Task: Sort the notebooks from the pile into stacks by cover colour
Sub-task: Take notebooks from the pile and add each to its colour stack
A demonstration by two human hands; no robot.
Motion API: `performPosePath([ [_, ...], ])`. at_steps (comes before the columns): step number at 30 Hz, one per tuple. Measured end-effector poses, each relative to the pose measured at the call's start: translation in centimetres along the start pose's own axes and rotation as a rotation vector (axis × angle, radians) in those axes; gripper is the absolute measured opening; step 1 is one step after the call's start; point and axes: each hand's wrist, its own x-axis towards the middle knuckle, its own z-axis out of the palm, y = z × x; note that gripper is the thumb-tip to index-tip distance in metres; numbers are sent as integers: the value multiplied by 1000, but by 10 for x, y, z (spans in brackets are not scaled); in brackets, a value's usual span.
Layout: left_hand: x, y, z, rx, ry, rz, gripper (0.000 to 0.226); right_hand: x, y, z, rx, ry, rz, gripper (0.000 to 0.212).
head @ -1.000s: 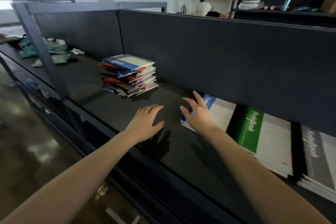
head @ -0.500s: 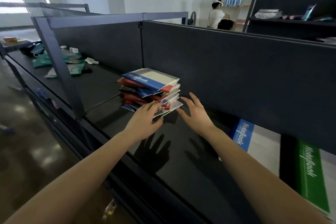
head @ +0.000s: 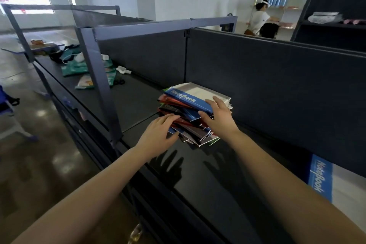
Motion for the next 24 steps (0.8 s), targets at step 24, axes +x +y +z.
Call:
performPosePath([
  [24,11,-43,-1,-124,-81,7,52,52,-14,6,-522,-10,67,47],
])
